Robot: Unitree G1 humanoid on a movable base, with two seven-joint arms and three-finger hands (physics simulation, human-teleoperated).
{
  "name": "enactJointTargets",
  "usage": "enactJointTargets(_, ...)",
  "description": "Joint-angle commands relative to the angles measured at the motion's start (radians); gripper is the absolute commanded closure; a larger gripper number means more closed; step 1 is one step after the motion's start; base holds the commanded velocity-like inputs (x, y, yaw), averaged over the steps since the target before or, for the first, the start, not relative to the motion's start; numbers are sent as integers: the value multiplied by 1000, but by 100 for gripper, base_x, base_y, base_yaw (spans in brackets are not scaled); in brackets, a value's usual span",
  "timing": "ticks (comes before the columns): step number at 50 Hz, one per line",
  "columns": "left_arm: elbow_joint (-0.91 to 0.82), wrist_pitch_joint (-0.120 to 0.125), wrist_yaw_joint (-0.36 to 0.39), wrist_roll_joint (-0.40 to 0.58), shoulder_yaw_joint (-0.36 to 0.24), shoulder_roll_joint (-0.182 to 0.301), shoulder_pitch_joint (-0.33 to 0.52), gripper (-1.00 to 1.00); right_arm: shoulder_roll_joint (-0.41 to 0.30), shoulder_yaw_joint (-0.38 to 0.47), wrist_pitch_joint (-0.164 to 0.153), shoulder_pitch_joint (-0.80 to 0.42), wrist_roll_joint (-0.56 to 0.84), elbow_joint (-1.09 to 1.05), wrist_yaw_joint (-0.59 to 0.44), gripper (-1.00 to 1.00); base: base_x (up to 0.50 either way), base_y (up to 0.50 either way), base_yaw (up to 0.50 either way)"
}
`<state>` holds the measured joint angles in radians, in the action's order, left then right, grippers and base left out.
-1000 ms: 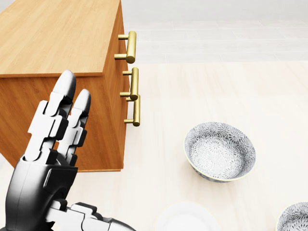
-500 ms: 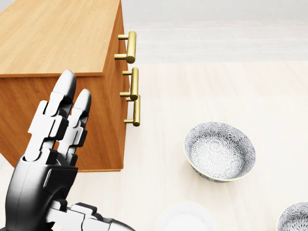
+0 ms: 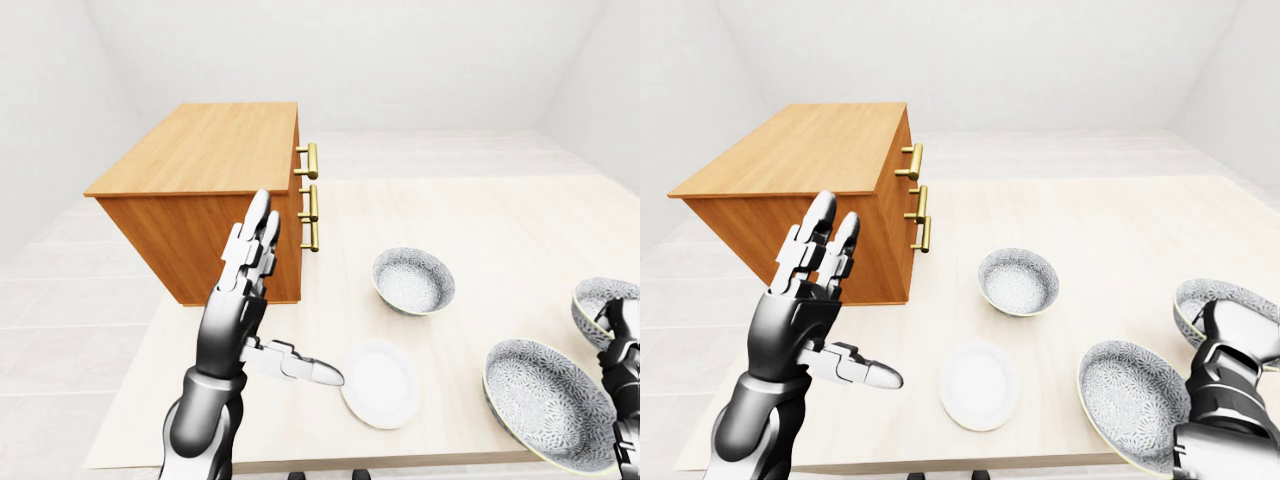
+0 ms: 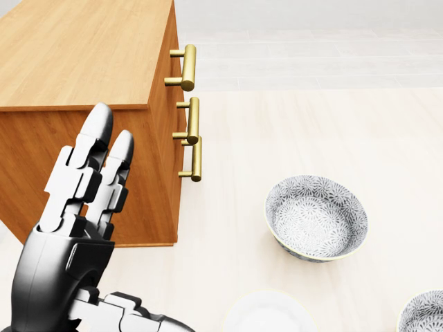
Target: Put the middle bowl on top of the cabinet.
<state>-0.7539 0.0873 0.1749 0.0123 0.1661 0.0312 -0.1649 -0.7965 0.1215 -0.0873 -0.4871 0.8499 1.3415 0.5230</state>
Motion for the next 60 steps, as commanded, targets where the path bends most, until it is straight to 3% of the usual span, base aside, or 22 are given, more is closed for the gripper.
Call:
enactJointTargets(1, -2, 0, -1, 0, 4, 0, -1, -100, -54, -10, 0, -38, 3, -19, 1, 100, 0, 0, 0)
enactJointTargets(25, -2, 0, 1, -9, 2, 1, 2, -100, -115, -4, 0, -115, 75, -147, 1, 100, 0, 0, 0)
enactJointTargets(41, 2, 0, -5, -9, -8, -2, 4, -100, -108, 33, 0, -124, 126, -300, 1, 100, 0, 0, 0)
enactJointTargets(44, 0, 0, -23, -16, -52, -8, 25, -100, -99, 45, 0, -119, 131, -351, 1, 100, 0, 0, 0)
enactJointTargets(49, 3, 0, -23, -6, -44, -8, 21, -100, -88, 64, 0, -138, 145, -366, 1, 100, 0, 0, 0)
enactJointTargets(52, 5, 0, -21, -5, -42, -8, 20, -100, -86, 97, 0, -120, 107, -432, 1, 100, 0, 0, 0)
enactJointTargets(57, 3, 0, -18, -6, -38, -8, 19, -100, -64, 90, 0, -66, 160, -567, -5, 100, 0, 0, 0)
enactJointTargets(60, 5, 0, -16, -9, -41, -8, 20, -100, -47, 110, 0, -62, 158, -610, -50, 100, 0, 0, 0)
